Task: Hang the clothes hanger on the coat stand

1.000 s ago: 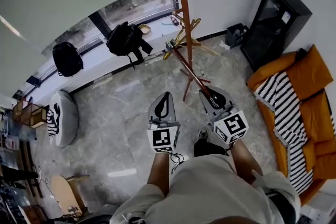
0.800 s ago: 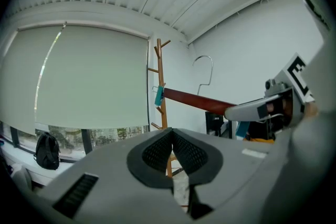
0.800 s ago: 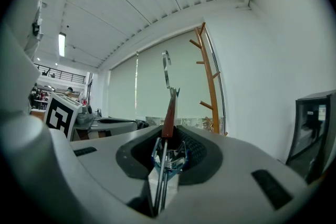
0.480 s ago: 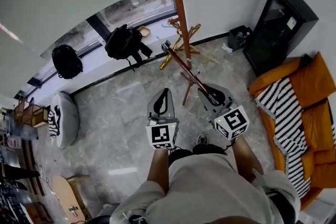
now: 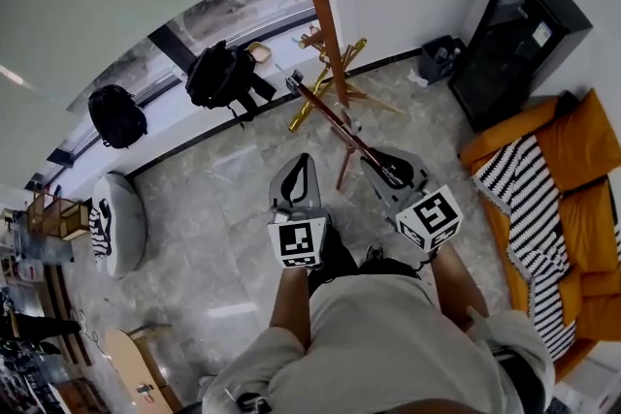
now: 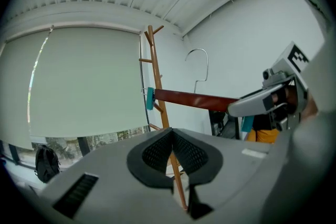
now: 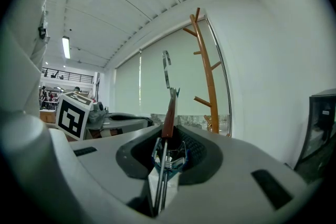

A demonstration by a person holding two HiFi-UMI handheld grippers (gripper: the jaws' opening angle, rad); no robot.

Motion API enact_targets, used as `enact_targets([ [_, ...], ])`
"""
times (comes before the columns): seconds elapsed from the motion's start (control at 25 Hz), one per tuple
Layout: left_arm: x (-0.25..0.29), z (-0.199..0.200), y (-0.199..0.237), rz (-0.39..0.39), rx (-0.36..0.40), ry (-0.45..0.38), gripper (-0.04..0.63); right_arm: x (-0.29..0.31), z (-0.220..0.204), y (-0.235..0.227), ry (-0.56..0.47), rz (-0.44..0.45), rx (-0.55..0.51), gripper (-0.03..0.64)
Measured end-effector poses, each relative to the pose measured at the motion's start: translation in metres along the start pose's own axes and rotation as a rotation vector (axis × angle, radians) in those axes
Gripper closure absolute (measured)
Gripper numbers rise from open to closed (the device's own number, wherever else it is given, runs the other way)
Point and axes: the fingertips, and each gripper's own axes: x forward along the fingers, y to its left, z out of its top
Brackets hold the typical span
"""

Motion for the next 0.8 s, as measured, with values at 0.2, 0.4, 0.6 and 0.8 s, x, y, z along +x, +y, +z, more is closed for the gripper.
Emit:
enact_targets([
  [0.2,0.027,-0.002,0.028,-0.03,0.058,0.026,0.586,0.021,-0.003,-0.012,0.043,0.037,0.017,0.554],
  [0.4,0.053,-0.003,0.065,-0.004,0.375,0.091,0.586,0.05,-0.002,-0.024,0.127,0.042,-0.051,0.554],
  [0.6,0.086,0.015,0.089,0.055,0.9,0.091,0.583,0.073,0.009,-0.038,0.164,0.072,0.003,0.554],
  [0.8,0.115,0.018,0.076,-0.007,1.148,0.03,0.42,0.09,0.013,-0.046,0.226,0.131,0.047,0.554],
])
